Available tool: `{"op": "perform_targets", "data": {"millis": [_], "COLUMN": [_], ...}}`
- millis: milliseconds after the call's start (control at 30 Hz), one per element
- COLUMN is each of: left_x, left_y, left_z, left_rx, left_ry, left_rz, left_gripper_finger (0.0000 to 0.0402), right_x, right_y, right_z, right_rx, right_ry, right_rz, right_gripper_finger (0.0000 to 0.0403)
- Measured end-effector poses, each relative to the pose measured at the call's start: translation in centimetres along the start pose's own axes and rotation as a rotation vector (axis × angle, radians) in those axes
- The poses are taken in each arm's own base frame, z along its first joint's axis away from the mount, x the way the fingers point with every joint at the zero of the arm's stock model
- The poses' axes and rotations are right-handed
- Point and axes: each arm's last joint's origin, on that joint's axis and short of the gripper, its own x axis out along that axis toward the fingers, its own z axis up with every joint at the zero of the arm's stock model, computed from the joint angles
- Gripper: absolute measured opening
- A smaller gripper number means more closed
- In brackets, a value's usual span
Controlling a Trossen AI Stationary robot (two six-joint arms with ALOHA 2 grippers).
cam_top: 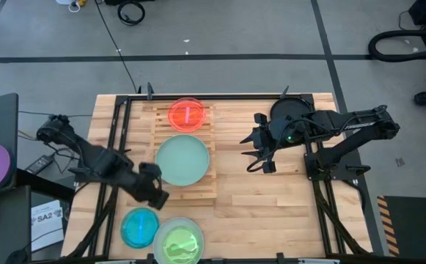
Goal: Place and stack plates onto a shelf
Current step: Stack the green transparent plate on the pink transparent plate
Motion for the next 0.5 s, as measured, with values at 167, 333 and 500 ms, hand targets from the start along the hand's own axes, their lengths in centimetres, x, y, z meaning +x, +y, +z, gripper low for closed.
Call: {"op": "perform_targets", "data": {"millis": [167,333,500], "left_x": [2.8,5.9,9.4], "left_y": [-1.2,-2.5,-2.6], "left_z": [-2.2,-3.9,-5.3], "left_rx": [0.011,0.043,0.075], "left_ry": [0.036,0.063,0.073], "left_rz": [0.004,-0.029,0.039], "left_gripper_finger": [0.0172,0.0172,0.0172], "right_x": [0.0,0.0,0.0], "right_y": [0.0,0.0,0.0], "right_z": [0.0,0.0,0.0], "right_rx": [0.000,0.000,0.000], "right_ry": [0.000,-0.001,-0.003], "right_rz": [0.000,0.000,0.000], "right_gripper_finger": [0.0165,0.0165,0.0165]}}
